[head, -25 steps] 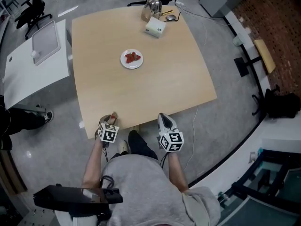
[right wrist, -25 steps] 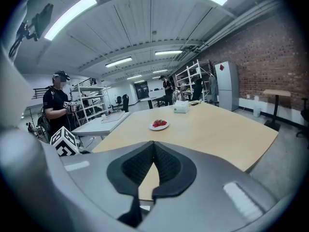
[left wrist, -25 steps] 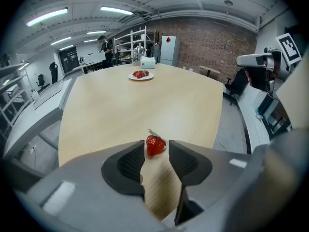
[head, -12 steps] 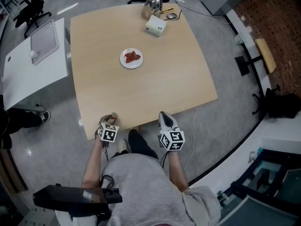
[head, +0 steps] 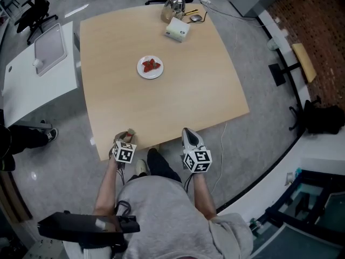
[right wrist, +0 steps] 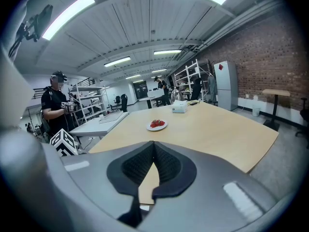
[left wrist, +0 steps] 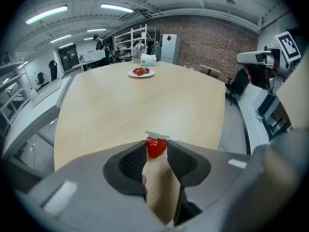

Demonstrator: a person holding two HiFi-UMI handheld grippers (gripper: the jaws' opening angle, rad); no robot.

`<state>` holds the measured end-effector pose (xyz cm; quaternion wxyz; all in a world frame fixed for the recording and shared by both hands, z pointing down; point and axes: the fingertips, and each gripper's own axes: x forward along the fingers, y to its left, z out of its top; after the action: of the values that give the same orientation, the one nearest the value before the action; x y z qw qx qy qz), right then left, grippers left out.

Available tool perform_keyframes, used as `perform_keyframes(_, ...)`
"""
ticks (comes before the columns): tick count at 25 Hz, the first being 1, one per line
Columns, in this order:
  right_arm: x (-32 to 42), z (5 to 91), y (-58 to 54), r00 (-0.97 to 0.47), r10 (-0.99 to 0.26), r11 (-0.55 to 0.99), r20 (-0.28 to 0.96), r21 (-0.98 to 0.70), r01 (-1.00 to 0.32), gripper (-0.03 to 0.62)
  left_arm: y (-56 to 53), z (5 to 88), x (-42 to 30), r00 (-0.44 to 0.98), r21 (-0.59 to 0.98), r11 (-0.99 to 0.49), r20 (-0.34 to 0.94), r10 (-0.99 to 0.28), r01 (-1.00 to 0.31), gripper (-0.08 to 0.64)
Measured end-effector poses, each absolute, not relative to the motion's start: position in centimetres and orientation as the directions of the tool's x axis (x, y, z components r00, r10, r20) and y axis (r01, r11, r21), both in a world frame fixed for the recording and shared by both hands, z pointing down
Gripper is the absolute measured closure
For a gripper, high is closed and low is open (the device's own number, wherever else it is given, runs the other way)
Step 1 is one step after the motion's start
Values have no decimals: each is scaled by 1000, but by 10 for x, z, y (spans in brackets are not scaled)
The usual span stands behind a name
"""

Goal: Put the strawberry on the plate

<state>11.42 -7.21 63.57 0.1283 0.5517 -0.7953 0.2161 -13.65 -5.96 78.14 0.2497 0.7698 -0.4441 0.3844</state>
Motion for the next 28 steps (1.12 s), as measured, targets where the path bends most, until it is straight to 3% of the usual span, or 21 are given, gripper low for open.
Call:
perform_keyframes(14, 114, 634, -69, -357, -831, 296, 427, -204, -933, 586, -66, 754, -138, 338, 70, -442, 754, -563, -894, 407)
perform_keyframes(28, 115, 632, -74, -363, -838, 298, 408, -216, -930, 586, -91, 669, -128, 374, 94, -400, 593, -713, -912, 407)
